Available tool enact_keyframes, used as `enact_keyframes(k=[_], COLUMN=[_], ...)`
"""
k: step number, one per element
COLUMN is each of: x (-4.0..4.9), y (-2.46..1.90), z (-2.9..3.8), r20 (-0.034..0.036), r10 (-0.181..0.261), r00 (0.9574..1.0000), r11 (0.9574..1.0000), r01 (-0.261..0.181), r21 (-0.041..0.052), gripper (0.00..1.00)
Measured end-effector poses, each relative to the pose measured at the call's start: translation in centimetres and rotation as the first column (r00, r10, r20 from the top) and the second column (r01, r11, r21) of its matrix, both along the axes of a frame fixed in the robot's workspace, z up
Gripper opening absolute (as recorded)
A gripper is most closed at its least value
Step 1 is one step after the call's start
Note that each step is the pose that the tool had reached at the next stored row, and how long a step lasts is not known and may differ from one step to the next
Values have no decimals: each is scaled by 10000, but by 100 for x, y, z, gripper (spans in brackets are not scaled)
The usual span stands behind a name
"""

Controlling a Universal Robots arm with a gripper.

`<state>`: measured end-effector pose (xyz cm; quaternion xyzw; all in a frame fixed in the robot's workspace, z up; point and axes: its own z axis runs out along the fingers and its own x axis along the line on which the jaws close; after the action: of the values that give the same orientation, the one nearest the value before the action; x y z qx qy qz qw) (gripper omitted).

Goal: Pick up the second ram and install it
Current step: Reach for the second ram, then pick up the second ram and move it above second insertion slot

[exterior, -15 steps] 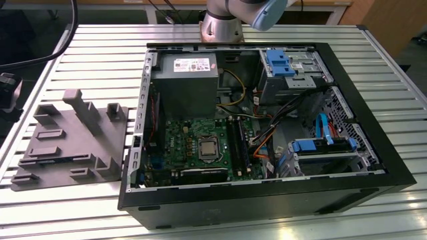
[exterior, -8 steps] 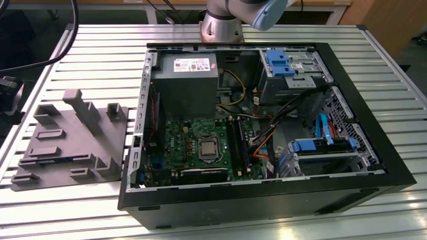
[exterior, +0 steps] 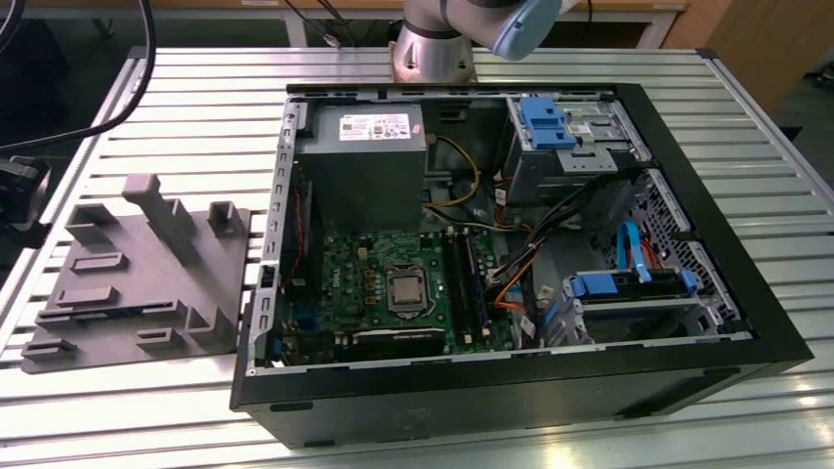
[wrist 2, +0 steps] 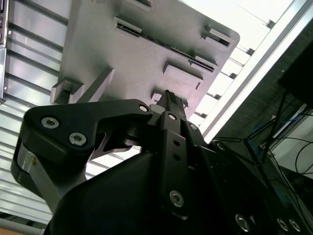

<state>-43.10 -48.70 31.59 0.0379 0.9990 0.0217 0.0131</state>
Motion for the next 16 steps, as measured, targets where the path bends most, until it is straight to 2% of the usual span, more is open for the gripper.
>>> enact_keyframes(k=[10,16], x=[0,0], y=[-14,-15], z=[-59,-67], r20=[0,0], r10=[0,0], r00=[10000,10000], r11=[10000,10000], r01=[0,0], r21=[0,-1], gripper=[11,11])
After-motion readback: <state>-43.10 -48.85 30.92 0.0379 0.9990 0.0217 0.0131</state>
